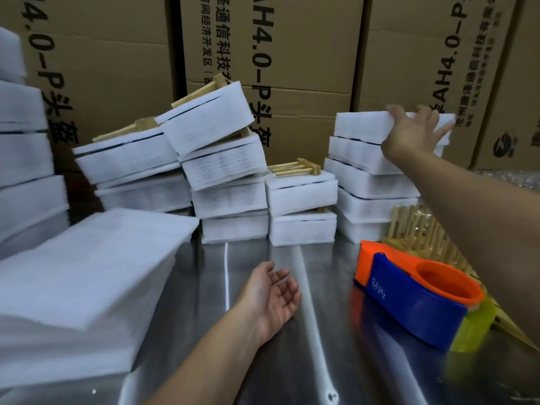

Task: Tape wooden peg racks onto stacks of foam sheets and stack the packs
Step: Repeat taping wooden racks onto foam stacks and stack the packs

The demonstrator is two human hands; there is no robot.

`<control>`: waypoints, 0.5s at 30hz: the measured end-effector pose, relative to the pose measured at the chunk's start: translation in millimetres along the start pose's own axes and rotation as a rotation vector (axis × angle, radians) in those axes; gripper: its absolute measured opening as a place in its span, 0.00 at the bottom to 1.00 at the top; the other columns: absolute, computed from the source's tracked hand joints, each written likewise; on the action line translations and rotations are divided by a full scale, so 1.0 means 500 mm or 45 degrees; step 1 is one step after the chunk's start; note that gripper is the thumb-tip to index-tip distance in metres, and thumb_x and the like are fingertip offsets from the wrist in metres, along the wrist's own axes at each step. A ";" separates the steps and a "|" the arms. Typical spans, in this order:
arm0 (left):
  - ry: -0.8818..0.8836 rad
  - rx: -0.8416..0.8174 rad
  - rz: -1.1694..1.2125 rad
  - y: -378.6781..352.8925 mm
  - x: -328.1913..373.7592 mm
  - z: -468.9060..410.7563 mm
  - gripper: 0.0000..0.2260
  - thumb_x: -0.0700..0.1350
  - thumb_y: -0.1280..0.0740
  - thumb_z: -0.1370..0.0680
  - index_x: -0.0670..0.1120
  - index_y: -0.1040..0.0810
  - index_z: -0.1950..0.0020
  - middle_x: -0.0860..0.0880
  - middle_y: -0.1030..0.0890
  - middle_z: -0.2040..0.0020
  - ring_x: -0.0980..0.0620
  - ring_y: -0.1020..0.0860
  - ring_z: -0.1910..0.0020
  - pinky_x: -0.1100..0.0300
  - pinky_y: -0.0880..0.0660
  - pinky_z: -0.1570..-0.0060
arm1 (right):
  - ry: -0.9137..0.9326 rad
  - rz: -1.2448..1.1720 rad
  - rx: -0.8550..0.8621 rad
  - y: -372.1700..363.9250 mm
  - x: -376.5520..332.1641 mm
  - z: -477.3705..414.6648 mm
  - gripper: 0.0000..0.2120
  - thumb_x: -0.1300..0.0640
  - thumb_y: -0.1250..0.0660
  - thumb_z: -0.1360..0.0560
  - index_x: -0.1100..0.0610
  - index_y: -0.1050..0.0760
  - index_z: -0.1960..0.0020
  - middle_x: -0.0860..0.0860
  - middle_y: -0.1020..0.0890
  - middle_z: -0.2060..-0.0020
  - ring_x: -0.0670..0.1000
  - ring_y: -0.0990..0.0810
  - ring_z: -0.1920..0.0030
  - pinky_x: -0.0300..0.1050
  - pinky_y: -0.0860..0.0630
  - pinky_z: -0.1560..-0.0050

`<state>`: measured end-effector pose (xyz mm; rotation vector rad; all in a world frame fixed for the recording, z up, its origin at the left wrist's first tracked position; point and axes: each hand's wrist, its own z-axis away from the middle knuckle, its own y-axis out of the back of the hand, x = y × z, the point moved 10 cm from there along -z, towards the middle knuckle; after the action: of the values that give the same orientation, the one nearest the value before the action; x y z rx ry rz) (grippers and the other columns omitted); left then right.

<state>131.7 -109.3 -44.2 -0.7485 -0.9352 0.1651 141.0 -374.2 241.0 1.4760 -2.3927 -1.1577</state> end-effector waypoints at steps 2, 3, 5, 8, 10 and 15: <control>-0.008 0.000 -0.002 -0.001 0.001 0.001 0.12 0.48 0.44 0.20 0.42 0.29 0.57 0.46 0.29 0.68 0.52 0.29 0.69 0.61 0.29 0.69 | 0.048 -0.027 -0.055 -0.012 0.006 -0.007 0.32 0.68 0.39 0.29 0.49 0.39 0.28 0.63 0.41 0.28 0.62 0.54 0.24 0.65 0.64 0.29; -0.011 -0.004 -0.004 -0.001 0.001 0.001 0.12 0.48 0.44 0.20 0.42 0.29 0.58 0.46 0.28 0.69 0.52 0.29 0.69 0.61 0.29 0.69 | 0.080 -0.035 -0.055 -0.016 0.000 -0.010 0.31 0.68 0.39 0.29 0.50 0.39 0.28 0.62 0.41 0.28 0.62 0.54 0.24 0.65 0.64 0.28; -0.021 -0.007 -0.014 0.000 0.003 0.000 0.12 0.48 0.44 0.20 0.42 0.28 0.58 0.46 0.28 0.69 0.53 0.29 0.69 0.61 0.28 0.71 | 0.098 -0.094 -0.054 -0.018 -0.009 -0.015 0.32 0.68 0.37 0.29 0.55 0.40 0.27 0.60 0.39 0.28 0.59 0.54 0.24 0.65 0.62 0.27; -0.031 -0.010 -0.029 0.001 0.004 -0.001 0.13 0.48 0.44 0.20 0.42 0.27 0.58 0.47 0.28 0.70 0.53 0.29 0.70 0.64 0.27 0.75 | 0.008 -0.187 -0.088 -0.025 0.002 -0.024 0.32 0.69 0.37 0.28 0.57 0.42 0.27 0.57 0.41 0.27 0.59 0.55 0.23 0.68 0.57 0.29; -0.031 -0.018 -0.031 0.000 0.005 0.000 0.14 0.48 0.44 0.19 0.42 0.26 0.58 0.47 0.28 0.70 0.53 0.29 0.70 0.64 0.27 0.75 | -0.016 -0.187 -0.101 -0.026 0.004 -0.028 0.28 0.69 0.37 0.28 0.58 0.38 0.30 0.57 0.43 0.27 0.62 0.54 0.24 0.70 0.54 0.29; 0.034 -0.063 0.000 0.003 0.005 -0.002 0.15 0.50 0.44 0.20 0.42 0.26 0.57 0.45 0.26 0.69 0.52 0.28 0.69 0.63 0.25 0.74 | -0.004 -0.448 -0.065 -0.009 0.018 -0.025 0.22 0.71 0.37 0.30 0.56 0.32 0.39 0.56 0.50 0.25 0.60 0.55 0.24 0.68 0.57 0.28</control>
<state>134.5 -107.9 -43.7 -0.7948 -0.9167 0.1321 145.1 -389.5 244.2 1.9328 -2.1408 -1.2731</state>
